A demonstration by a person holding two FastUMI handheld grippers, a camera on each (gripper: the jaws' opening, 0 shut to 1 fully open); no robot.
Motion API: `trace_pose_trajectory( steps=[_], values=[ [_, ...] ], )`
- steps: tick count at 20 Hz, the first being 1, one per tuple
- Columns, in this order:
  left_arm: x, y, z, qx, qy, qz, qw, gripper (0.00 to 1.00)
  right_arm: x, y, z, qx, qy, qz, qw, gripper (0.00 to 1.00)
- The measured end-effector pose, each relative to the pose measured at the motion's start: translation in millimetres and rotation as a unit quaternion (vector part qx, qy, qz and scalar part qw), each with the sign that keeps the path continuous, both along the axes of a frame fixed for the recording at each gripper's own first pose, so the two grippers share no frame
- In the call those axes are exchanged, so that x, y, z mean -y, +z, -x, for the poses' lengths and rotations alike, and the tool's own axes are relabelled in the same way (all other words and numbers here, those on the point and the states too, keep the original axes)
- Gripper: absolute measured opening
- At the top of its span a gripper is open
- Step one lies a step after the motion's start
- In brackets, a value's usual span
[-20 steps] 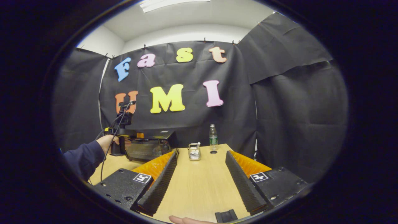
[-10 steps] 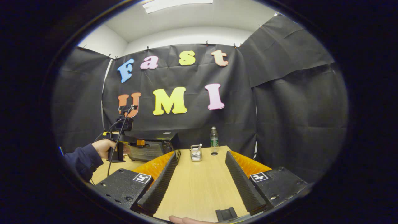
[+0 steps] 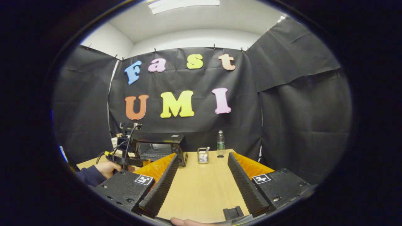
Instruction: Open the electric oven with the left hand, put the food in, and close the electric oven.
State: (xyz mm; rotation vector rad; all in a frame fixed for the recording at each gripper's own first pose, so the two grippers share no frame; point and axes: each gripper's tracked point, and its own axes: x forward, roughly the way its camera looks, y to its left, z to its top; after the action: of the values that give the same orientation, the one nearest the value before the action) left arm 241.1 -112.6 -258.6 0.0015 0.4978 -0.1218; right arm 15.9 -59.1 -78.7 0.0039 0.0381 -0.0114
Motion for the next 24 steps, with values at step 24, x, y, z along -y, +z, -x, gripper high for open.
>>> trace_pose_trajectory(
  steps=[24],
  values=[
    [-41, 46, 60, 0.054, 0.009, 0.055, 0.997, 0.93, -82, -65, -47, -0.082, 0.095, 0.0, 0.992, 0.96]
  ],
)
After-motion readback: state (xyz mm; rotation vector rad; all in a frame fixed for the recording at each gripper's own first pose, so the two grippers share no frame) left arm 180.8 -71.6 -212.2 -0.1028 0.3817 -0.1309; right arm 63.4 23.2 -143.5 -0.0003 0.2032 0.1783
